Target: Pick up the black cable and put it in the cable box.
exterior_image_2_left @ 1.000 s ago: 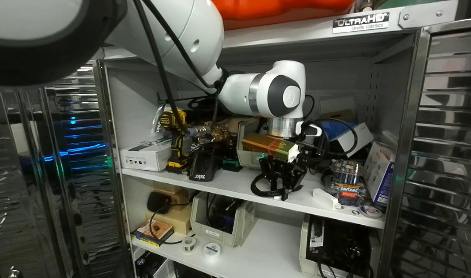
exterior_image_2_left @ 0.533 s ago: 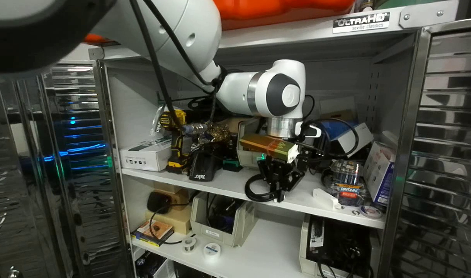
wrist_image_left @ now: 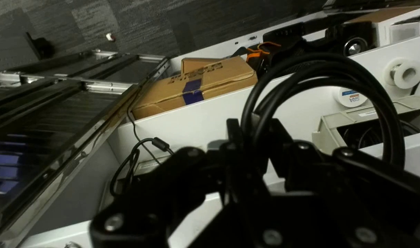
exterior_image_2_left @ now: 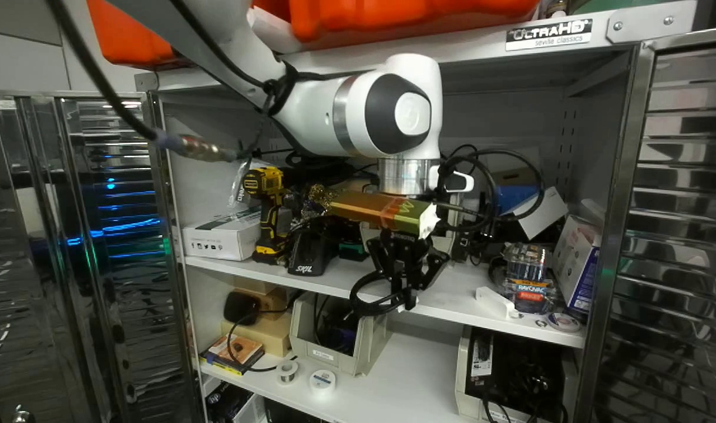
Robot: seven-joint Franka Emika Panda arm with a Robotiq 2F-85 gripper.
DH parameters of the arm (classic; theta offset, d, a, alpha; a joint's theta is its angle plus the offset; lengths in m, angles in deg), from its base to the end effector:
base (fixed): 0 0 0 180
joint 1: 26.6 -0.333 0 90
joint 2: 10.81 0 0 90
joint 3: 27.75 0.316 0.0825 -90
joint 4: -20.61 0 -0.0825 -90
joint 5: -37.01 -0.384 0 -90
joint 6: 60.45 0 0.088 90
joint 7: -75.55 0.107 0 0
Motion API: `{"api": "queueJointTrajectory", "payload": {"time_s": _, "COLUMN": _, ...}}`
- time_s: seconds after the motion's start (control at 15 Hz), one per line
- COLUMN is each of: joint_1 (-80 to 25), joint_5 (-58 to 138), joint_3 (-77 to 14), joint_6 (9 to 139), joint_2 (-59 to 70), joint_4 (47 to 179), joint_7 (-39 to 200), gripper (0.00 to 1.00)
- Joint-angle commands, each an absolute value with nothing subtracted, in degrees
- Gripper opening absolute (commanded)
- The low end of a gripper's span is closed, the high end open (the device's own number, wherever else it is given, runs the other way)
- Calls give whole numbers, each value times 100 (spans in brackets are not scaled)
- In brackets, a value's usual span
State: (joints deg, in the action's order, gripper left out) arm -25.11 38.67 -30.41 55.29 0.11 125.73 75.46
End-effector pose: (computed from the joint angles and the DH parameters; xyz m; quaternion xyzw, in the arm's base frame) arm 0.6079 -0.0445 0.4259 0.9994 -0.0287 -0.0032 0.0173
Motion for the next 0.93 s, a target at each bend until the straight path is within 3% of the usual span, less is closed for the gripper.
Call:
{"api": "queueJointTrajectory", "payload": {"time_s": 0.0, "joint_1": -2515, "joint_5": 4182, "joint_3": -3016, "joint_6": 6599, "joint_2": -1165, "joint_4": 13804, "joint_7": 7362, "gripper": 16}}
{"api": "queueJointTrajectory", "payload": {"time_s": 0.4, "joint_1": -2493, "joint_5": 4156, "joint_3": -3017, "joint_6": 8323, "joint_2": -1541, "joint_4": 14308, "joint_7": 7327, "gripper": 16}}
{"api": "queueJointTrajectory", "payload": {"time_s": 0.87, "joint_1": -2628, "joint_5": 2791, "joint_3": -2869, "joint_6": 9012, "joint_2": -556, "joint_4": 13112, "joint_7": 7118, "gripper": 14}}
